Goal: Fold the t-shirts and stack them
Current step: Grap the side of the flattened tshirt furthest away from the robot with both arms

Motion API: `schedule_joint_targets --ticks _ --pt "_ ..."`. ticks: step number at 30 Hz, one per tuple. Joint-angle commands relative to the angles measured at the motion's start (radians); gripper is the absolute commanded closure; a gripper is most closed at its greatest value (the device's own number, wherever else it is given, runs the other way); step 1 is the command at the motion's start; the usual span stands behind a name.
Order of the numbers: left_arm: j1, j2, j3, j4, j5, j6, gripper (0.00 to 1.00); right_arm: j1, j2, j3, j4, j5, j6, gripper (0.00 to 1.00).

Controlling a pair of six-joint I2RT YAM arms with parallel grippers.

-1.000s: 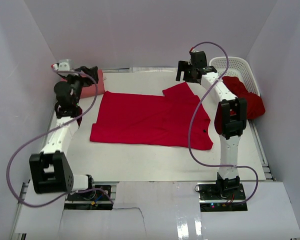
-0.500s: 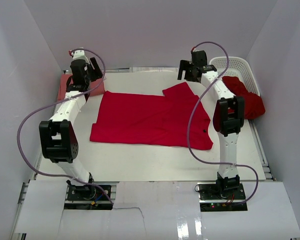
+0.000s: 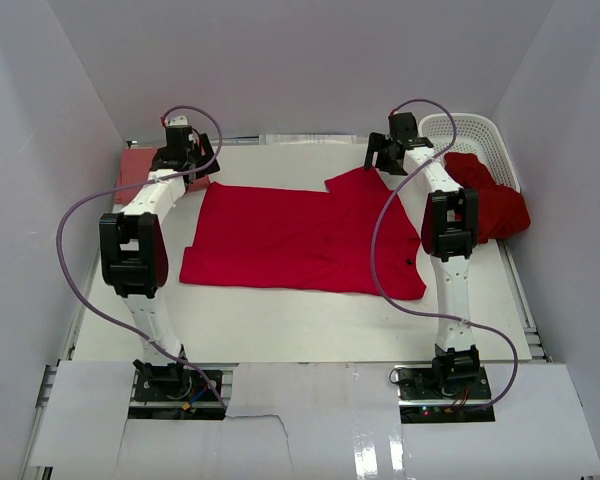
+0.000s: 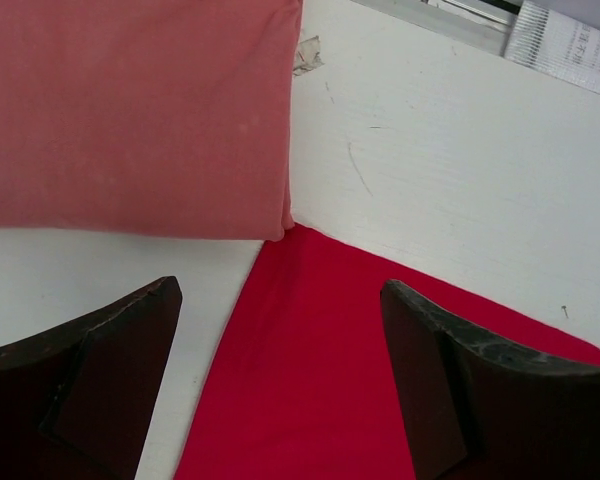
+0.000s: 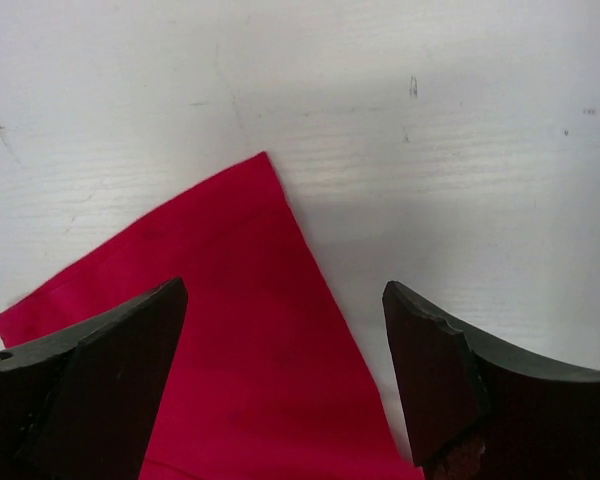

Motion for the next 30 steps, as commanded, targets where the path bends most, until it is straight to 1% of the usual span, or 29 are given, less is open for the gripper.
schedule_joint_targets --ticks 1,3,5,7,11,18,19,23,25,30 --pt "-0.018 0.007 0.025 0.008 0.026 0.018 0.07 -0.003 0.013 0.061 0.064 -0.026 -0.026 0.15" --pt "-0.030 0.021 0.030 0.013 -0.021 0.052 0.08 -0.006 0.025 0.059 0.081 -0.066 -0.031 0.17" --pt "-0.047 0.042 0.035 0.017 -0.037 0.072 0.07 -0.008 0.039 0.062 0.101 -0.082 -0.032 0.20" --pt "-0.059 0.065 0.045 0.017 -0.046 0.084 0.07 -0.006 0.050 0.062 0.113 -0.086 -0.032 0.25" --pt "-0.070 0.111 0.070 0.010 -0.063 0.088 0.07 -0.008 0.082 0.075 0.121 -0.100 -0.034 0.27" --pt "-0.070 0.105 0.055 0.016 -0.078 0.078 0.06 -0.009 0.111 0.078 0.156 -0.074 -0.038 0.32" --pt "-0.070 0.104 0.050 0.017 -0.080 0.078 0.06 -0.009 0.114 0.076 0.158 -0.065 -0.038 0.35" --pt "-0.070 0.101 0.041 0.026 -0.075 0.078 0.06 -0.009 0.125 0.076 0.169 -0.057 -0.044 0.36" --pt "-0.070 0.101 0.038 0.028 -0.072 0.080 0.06 -0.009 0.133 0.076 0.178 -0.056 -0.044 0.41" --pt "-0.070 0.095 0.036 0.028 -0.084 0.086 0.06 -0.009 0.149 0.090 0.173 -0.056 -0.044 0.45"
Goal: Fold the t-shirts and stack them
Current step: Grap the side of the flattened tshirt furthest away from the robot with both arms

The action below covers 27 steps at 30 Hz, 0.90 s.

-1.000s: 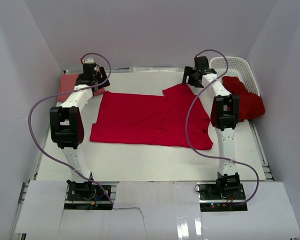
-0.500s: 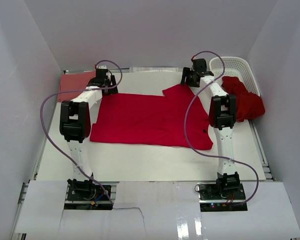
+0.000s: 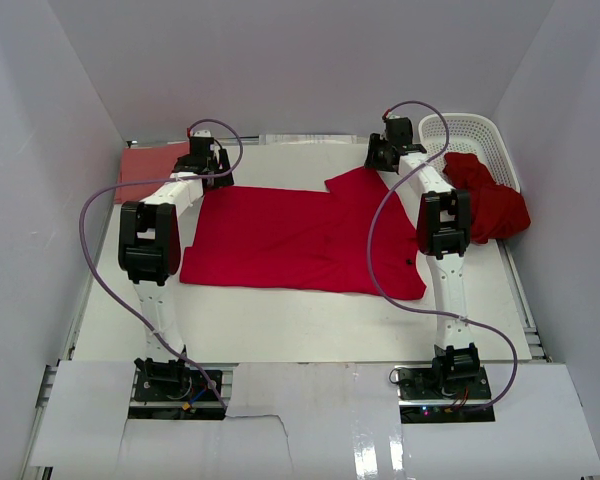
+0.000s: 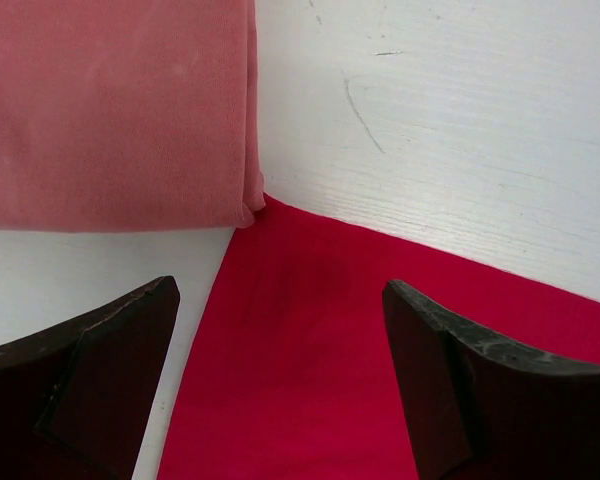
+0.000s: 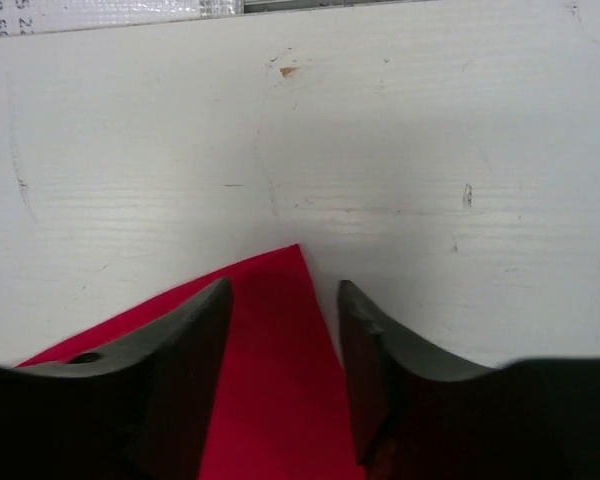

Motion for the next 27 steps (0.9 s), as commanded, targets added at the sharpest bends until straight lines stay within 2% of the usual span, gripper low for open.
schedule_joint_targets --ticks 1,3,13,15,17,19,20,21,22,27 --pt "0.004 -0.057 0.004 0.017 -0.027 0.013 0.06 -0.005 0.044 0.034 -0.001 0.010 -0.012 0.52" --pt "0.004 -0.062 -0.001 0.020 -0.028 0.013 0.06 -0.003 0.059 0.050 -0.011 0.013 -0.018 0.56" --pt "0.004 -0.066 -0.012 0.014 -0.053 0.022 0.06 0.041 0.055 0.085 -0.079 0.116 -0.087 0.56" --pt "0.004 -0.068 -0.013 0.011 -0.047 0.016 0.06 0.041 0.056 0.087 -0.094 0.111 -0.085 0.63" --pt "0.004 -0.068 -0.013 0.006 -0.051 0.016 0.05 0.043 0.056 0.087 -0.105 0.108 -0.085 0.65" --pt "0.004 -0.066 -0.012 0.000 -0.056 0.013 0.05 0.041 0.056 0.087 -0.107 0.107 -0.085 0.70" --pt "0.004 -0.066 -0.012 0.000 -0.054 0.013 0.05 0.041 0.055 0.087 -0.111 0.104 -0.085 0.75" --pt "0.004 -0.065 -0.012 -0.002 -0.054 0.013 0.05 0.041 0.053 0.085 -0.114 0.104 -0.085 0.84" --pt "0.004 -0.063 -0.012 -0.005 -0.054 0.013 0.05 0.041 0.050 0.082 -0.114 0.104 -0.084 0.87" --pt "0.004 -0.053 -0.007 -0.011 -0.039 0.010 0.05 0.041 0.004 0.027 -0.087 0.087 -0.079 0.92"
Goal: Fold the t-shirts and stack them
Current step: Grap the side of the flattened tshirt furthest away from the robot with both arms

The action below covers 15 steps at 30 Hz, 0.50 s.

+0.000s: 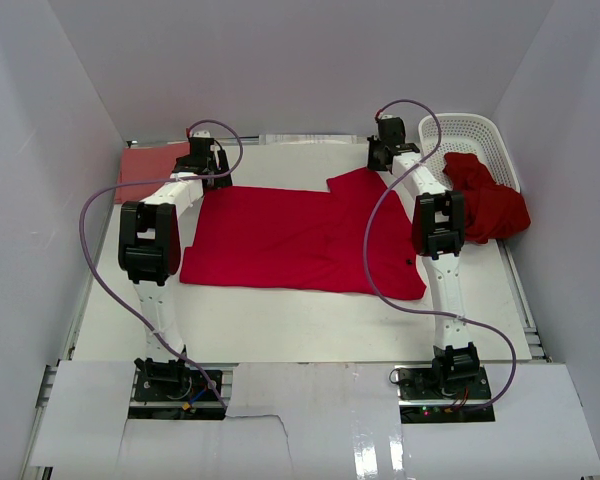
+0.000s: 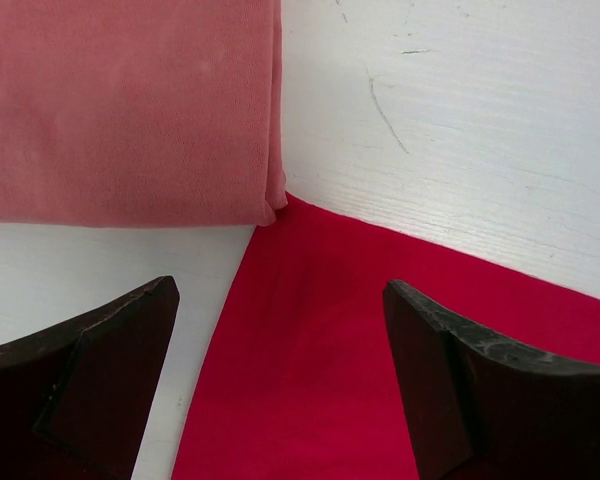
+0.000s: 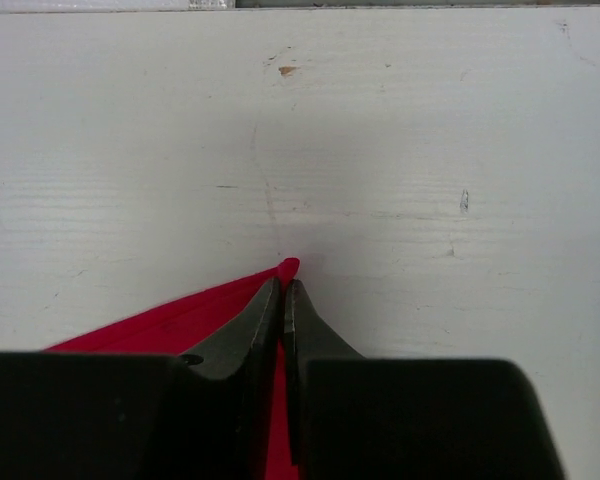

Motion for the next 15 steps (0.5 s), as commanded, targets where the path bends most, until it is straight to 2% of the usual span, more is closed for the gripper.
schedule_joint_targets --ticks 1,6,8,10,13,15 --pt "0.004 -0.054 -0.003 -0.007 0.009 -0.002 0.05 0.004 -0.033 -0.041 -0.028 -0.020 -0.001 0.92" --pt "0.004 -0.042 -0.001 -0.009 0.023 0.001 0.07 0.004 -0.052 -0.043 -0.028 -0.031 0.001 0.92" --pt "0.004 -0.029 0.002 -0.010 0.038 0.004 0.14 0.004 -0.055 -0.045 -0.031 -0.033 -0.004 0.92" --pt "0.004 -0.016 0.009 -0.012 0.055 0.010 0.29 0.004 -0.060 -0.052 -0.028 -0.036 -0.004 0.92" --pt "0.004 0.018 0.034 -0.018 0.057 -0.001 0.37 0.004 -0.073 -0.075 -0.016 -0.043 -0.004 0.92" --pt "0.004 0.029 0.043 -0.018 0.051 -0.010 0.37 0.004 -0.075 -0.078 -0.013 -0.050 -0.004 0.92"
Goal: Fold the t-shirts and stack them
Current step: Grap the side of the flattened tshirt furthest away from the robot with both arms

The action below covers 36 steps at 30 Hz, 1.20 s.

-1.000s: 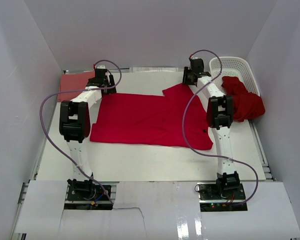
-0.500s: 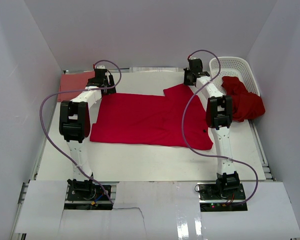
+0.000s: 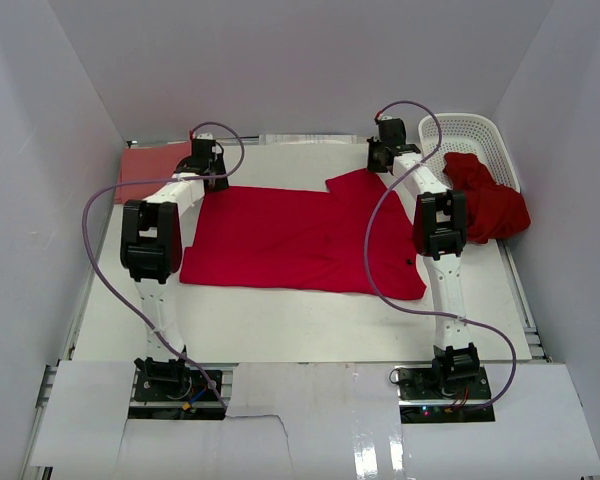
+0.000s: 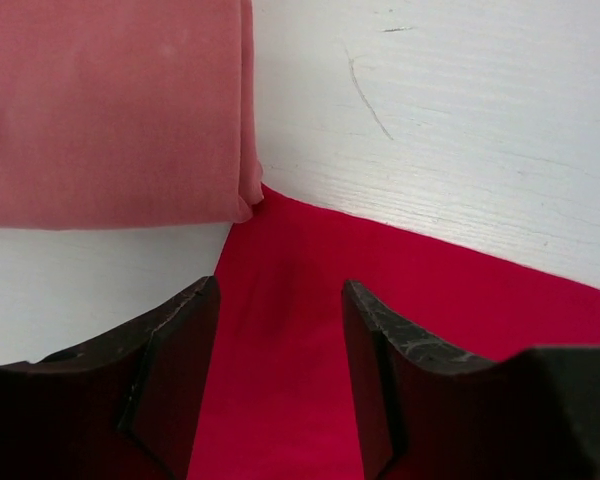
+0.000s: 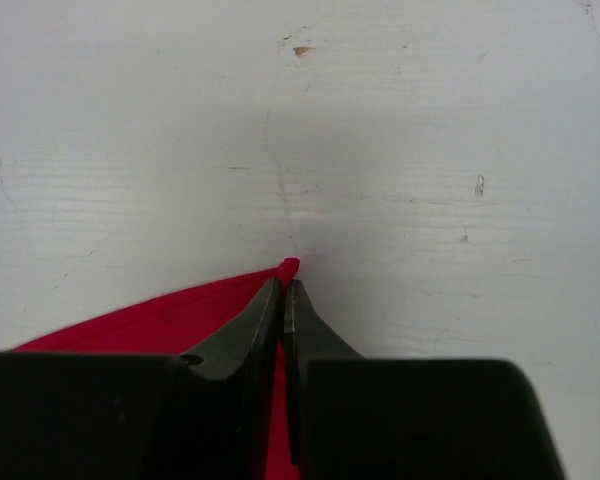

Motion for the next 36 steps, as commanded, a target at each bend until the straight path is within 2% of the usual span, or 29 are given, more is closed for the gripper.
schedule_joint_targets --ticks 1,6,13,23,34,36 --pt "0.003 0.015 0.041 -0.011 0.012 -0.013 0.37 0.004 -0.044 -0.024 -0.030 -0.023 -0.004 0.92" --pt "0.003 0.041 0.064 -0.016 0.022 -0.014 0.37 0.004 -0.049 -0.024 -0.026 -0.023 -0.007 0.92" --pt "0.003 0.077 0.090 -0.013 0.006 -0.033 0.47 0.004 -0.050 -0.027 -0.026 -0.031 -0.010 0.92" --pt "0.003 0.102 0.142 -0.006 -0.054 -0.034 0.43 0.004 -0.047 -0.027 -0.027 -0.033 -0.016 0.92" --pt "0.008 0.165 0.156 -0.013 -0.078 -0.017 0.56 0.004 -0.096 -0.051 -0.044 -0.085 -0.013 0.92" --pt "0.011 0.168 0.159 -0.016 -0.067 -0.016 0.65 0.004 -0.130 -0.087 -0.035 -0.095 -0.010 0.92"
